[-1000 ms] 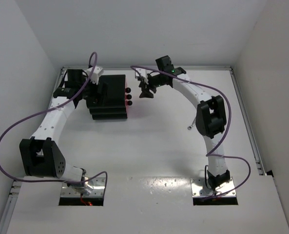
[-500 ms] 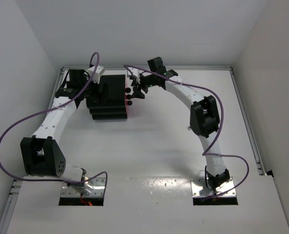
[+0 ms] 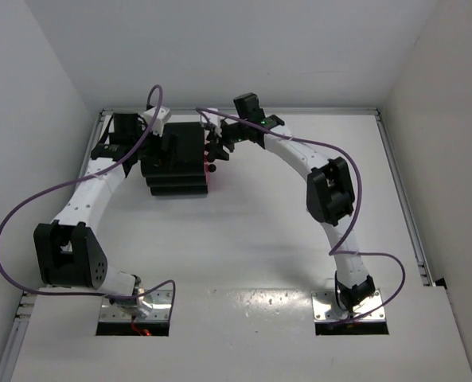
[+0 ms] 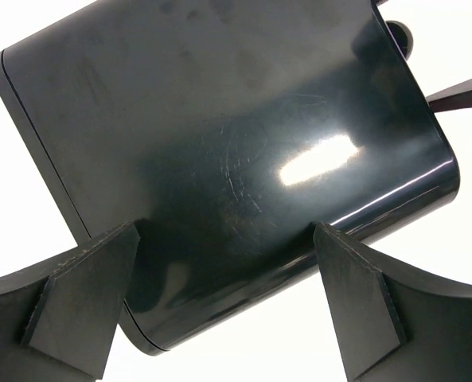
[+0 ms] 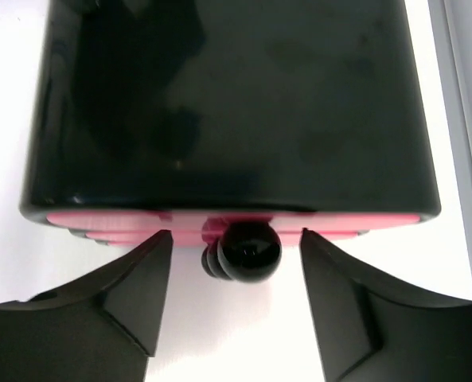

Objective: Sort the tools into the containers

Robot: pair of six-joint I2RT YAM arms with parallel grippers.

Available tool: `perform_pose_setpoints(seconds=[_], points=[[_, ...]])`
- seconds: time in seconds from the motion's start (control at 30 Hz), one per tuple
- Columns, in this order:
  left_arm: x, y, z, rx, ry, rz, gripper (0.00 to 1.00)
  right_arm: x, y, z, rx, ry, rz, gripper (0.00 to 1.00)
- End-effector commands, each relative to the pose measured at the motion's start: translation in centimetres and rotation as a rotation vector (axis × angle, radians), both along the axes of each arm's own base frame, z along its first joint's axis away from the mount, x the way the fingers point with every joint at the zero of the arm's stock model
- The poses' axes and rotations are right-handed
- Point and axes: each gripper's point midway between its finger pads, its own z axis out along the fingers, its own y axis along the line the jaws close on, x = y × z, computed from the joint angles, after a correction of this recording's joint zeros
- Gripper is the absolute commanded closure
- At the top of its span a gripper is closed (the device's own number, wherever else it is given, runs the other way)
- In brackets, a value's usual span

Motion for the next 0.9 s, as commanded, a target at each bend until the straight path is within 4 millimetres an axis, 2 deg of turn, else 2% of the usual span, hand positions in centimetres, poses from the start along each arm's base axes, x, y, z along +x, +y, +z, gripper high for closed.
perform_pose_setpoints(seconds=[0.0,0.13,0.17,0.23,0.3,0.43,0.63,0.87], points=[[-1.3,-0.6,-2.5,-0.013,0.1,0.0,0.01,0.2,1.5,3.2,0.069,-0.065,0.038,0.37],[-1.5,-0.4,-2.9,-0.007,0.109,0.007,0.01,0.8,1.4,3.2,0.058,-0.092,0.017,0.56],[-1.5,-0.4,-2.9,-0.007,0.109,0.007,0.01,0.9,1.2,2.7,0.046,-0.098,0.015,0.58],[-1.5,-0.4,-2.9,-0.007,0.109,0.007,0.01,0.9,1.0,3.1,0.035,-0.125,0.018,0.58],[-1.5,-0.4,-2.9,-0.007,0.109,0.007,0.01,1.1,0.5,2.2,-0.004,-0.151,0.023,0.6],[-1.5,-0.4,-2.9,-0.013,0.112,0.013,0.01,1.0,-0.1,2.0,-0.045,-0.174,0.026,0.7],[-1.4,-0.4,-3.3,-0.012,0.121,0.013,0.01,0.8,-0.9,1.1,-0.07,-0.155,0.03,0.78],[-1.4,-0.3,-3.3,-0.013,0.123,0.026,0.01,1.7,-2.1,3.3,-0.061,-0.198,-0.007,0.85]])
